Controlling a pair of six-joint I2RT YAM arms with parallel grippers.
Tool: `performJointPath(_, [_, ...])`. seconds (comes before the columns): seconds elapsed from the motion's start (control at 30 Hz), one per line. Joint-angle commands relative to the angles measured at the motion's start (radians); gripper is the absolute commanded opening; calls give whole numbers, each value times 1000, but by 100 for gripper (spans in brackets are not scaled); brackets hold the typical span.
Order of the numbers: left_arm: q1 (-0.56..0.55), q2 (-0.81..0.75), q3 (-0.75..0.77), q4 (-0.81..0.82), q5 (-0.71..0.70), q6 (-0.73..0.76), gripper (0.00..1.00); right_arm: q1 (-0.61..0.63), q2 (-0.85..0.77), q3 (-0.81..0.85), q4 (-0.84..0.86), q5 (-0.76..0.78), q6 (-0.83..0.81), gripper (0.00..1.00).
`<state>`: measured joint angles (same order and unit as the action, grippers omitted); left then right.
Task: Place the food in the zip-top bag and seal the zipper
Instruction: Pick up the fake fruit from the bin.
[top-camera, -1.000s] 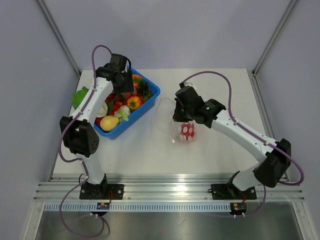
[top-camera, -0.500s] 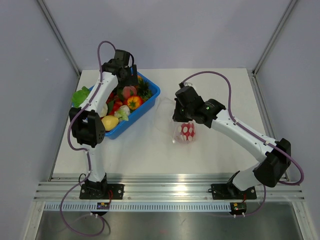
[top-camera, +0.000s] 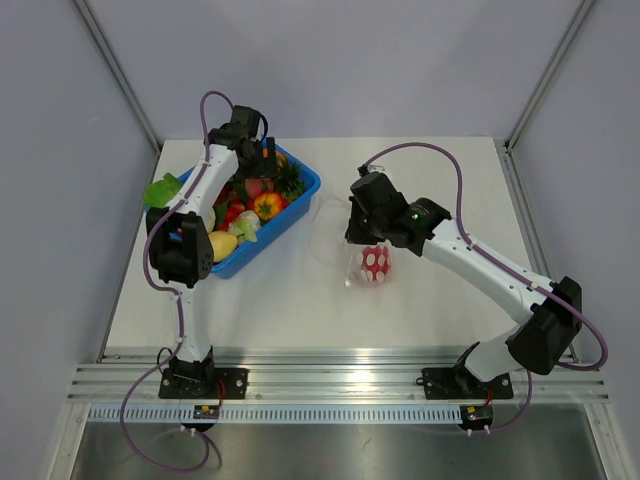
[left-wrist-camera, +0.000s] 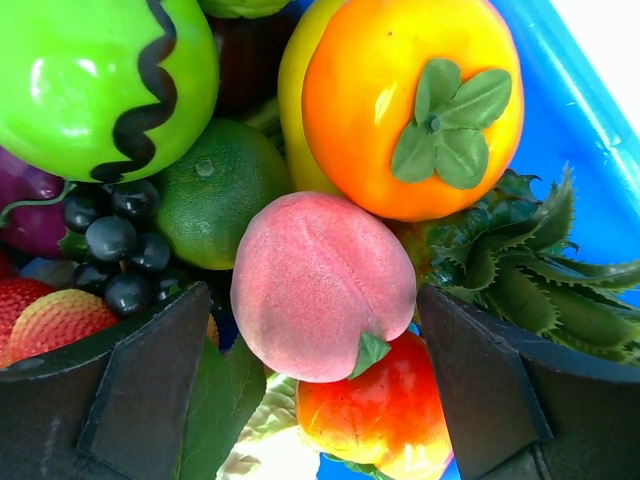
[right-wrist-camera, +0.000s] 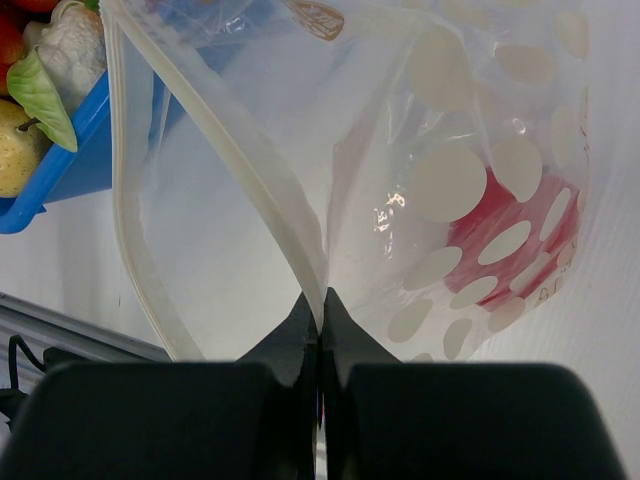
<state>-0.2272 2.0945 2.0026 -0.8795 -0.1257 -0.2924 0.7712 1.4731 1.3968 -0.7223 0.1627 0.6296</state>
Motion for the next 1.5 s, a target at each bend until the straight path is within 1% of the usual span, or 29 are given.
performJointPath(0.0, [6, 15, 2, 13, 53, -11, 88, -1, -7, 19, 18, -3, -1, 2])
performJointPath(0.03, [6, 15, -1, 10, 58, -13, 88, -1, -7, 19, 17, -5, -1, 2])
performJointPath(0.13, [6, 7, -11, -12, 72, -17, 94, -1, -4, 21, 21, -6, -1, 2])
performJointPath(0.23, [6, -14, -60, 14, 78, -17, 95, -3, -2, 25, 24, -12, -2, 2])
performJointPath(0.3, [6, -13, -70, 13, 77, -19, 91, -1, 3, 27, 24, -15, -2, 2])
performJointPath(0.33, [6, -10, -70, 11, 74, -19, 85, -1, 3, 27, 23, -17, -2, 2])
performJointPath(0.4, [6, -10, -71, 8, 67, -16, 77, -1, 3, 28, 26, -19, -4, 2])
performJointPath(0.43, [6, -11, -73, 8, 66, -17, 70, -1, 3, 27, 26, -17, -5, 2])
performJointPath(0.53, [6, -30, -73, 10, 55, -19, 66, -1, 0, 25, 27, -17, -2, 2])
performJointPath(0.57, [6, -39, -71, 10, 49, -19, 62, -1, 1, 25, 27, -15, -2, 2])
performJointPath(0.67, [6, -86, -68, 8, 14, -21, 57, -1, 1, 24, 27, -18, -2, 2])
performJointPath(0.9, [6, -215, -48, 7, -29, -14, 51, -1, -2, 24, 30, -18, -1, 2])
performJointPath(1.13, [6, -313, -47, -15, -9, -5, 44, -1, 6, 27, 38, -26, 1, 1])
performJointPath(1.3, [6, -434, -143, -3, 84, -2, 40, -1, 18, 34, 44, -26, -5, 2])
performJointPath(1.33, [5, -451, -157, -3, 98, -1, 37, -1, 21, 36, 47, -26, -7, 2])
performJointPath(1.43, [3, -519, -220, -6, 170, 2, 34, -1, 47, 63, 50, -28, -13, 2])
performJointPath(1.47, [2, -536, -240, -6, 216, 2, 33, -1, 55, 71, 52, -28, -19, 2])
